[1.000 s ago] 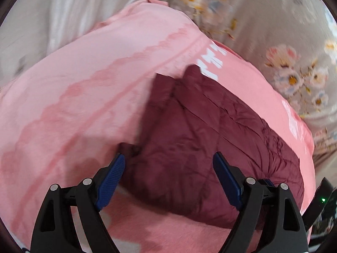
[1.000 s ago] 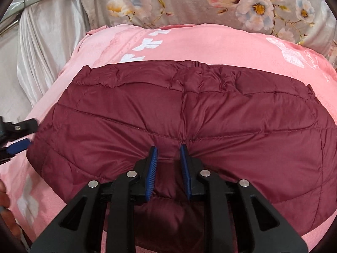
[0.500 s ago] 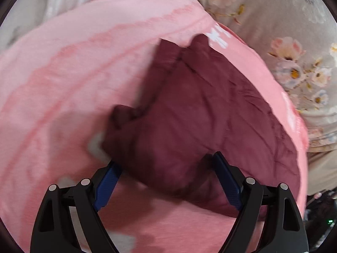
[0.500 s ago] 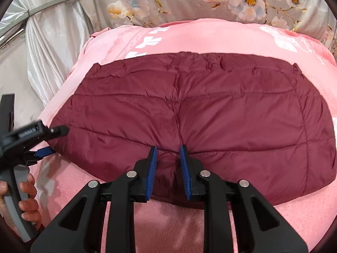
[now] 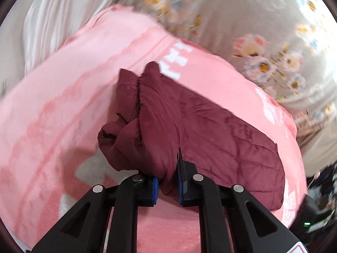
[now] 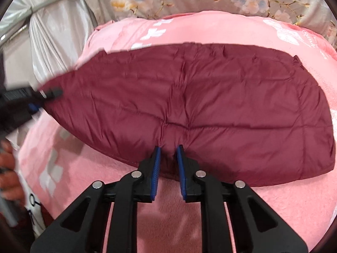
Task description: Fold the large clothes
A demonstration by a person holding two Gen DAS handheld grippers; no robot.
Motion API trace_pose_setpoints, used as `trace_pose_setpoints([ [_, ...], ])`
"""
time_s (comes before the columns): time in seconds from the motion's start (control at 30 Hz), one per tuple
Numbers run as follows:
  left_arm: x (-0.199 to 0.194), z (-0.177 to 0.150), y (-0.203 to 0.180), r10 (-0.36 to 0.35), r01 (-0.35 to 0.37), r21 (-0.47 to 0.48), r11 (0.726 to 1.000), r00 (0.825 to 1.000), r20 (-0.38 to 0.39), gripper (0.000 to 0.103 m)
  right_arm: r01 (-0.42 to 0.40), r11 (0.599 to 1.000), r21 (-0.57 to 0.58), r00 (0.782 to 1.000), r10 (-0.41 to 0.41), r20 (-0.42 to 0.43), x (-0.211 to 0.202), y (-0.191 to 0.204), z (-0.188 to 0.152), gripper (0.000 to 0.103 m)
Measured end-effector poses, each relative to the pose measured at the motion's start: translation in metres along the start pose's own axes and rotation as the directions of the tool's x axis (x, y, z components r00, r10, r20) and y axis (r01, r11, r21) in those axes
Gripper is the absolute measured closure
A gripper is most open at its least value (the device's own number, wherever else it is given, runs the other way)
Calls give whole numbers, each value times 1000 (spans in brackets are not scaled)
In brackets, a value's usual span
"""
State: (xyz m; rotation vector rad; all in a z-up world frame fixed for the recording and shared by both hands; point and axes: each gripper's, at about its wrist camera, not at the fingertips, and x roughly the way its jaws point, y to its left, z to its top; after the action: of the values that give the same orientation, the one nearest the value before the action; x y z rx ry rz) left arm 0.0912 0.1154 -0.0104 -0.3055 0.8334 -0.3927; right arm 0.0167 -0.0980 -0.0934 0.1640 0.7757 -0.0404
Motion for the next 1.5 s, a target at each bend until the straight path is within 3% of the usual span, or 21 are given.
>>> trace_pose_setpoints([
  [0.13, -18, 4, -44, 0, -7, 122, 992, 999, 52, 93, -4, 1000, -5, 1000, 4, 9, 4, -1, 1, 88],
  [0.33, -22, 4, -117, -76, 57, 274, 960, 995, 59, 93, -90, 992, 91, 996, 88, 29, -26, -28, 2, 87],
  [0.53, 19, -18, -184, -128, 144, 372, 917, 990, -67, 93, 12, 990, 139, 995, -25, 96, -64, -72, 0, 86],
  [0.67, 59, -47, -213, -100, 163, 407, 899, 980, -171, 92, 125, 976, 179, 984, -145, 102, -76, -106, -5, 86],
  [0.8, 85, -73, -212, -82, 196, 381, 904, 952, -295, 89, 150, 959, 242, 978, -179, 104, -87, -136, -8, 86],
  [0.9, 70, -81, -204, -125, 238, 369, 899, 944, -305, 80, 152, 955, 256, 972, -191, 136, -102, -146, -3, 80],
  [1.07, 19, -78, -179, -154, 229, 372, 899, 963, -219, 41, 83, 972, 220, 967, -132, 220, -123, -135, 18, 57],
  [1.23, -6, -56, -148, -133, 168, 307, 937, 982, -133, 39, -48, 978, 205, 977, 3, 214, -110, -117, 33, 50],
  [1.33, 10, -49, -134, -43, 76, 282, 956, 992, -122, 39, -100, 976, 195, 980, 63, 191, -97, -102, 41, 47],
  [1.47, 35, -51, -126, 8, 35, 256, 966, 986, -166, 40, -76, 985, 157, 986, 51, 157, -78, -85, 45, 45],
  [1.5, 40, -51, -124, 16, 28, 246, 969, 985, -174, 40, -60, 987, 146, 988, 38, 153, -74, -84, 44, 49],
])
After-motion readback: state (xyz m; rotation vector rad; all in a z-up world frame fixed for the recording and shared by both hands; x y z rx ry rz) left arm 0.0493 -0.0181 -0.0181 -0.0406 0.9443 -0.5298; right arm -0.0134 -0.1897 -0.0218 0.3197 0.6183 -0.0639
